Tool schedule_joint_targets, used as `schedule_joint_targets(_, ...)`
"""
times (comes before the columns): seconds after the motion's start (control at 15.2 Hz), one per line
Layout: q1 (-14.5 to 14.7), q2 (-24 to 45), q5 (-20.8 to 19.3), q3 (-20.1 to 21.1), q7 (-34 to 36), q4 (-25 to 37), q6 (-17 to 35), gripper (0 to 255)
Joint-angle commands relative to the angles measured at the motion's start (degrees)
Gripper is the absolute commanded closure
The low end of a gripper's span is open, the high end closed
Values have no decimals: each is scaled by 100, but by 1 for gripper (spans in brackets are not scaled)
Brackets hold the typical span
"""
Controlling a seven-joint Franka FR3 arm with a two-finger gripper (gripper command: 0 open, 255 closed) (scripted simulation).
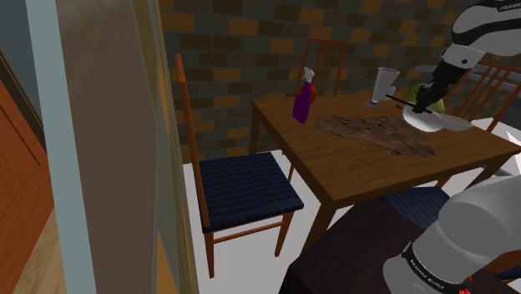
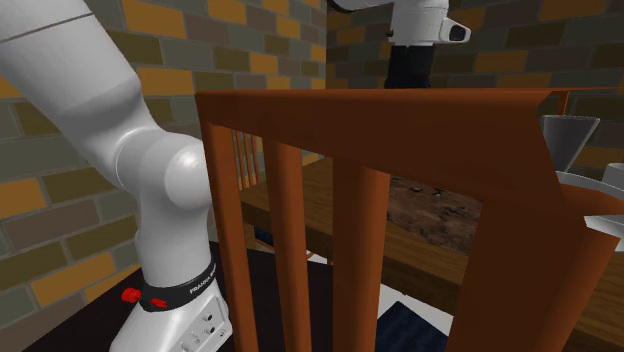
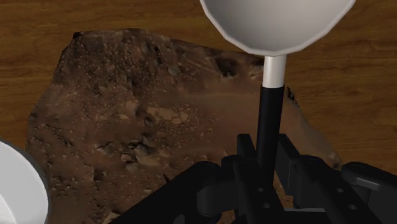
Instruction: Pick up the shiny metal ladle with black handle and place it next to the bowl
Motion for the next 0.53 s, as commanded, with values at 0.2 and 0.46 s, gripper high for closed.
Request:
schedule_joint_targets(0.2, 27, 550, 131, -764, -876, 624, -89, 255)
schedule_joint_targets(0.46, 148, 1222, 498, -1482, -1678, 1251, -170, 255)
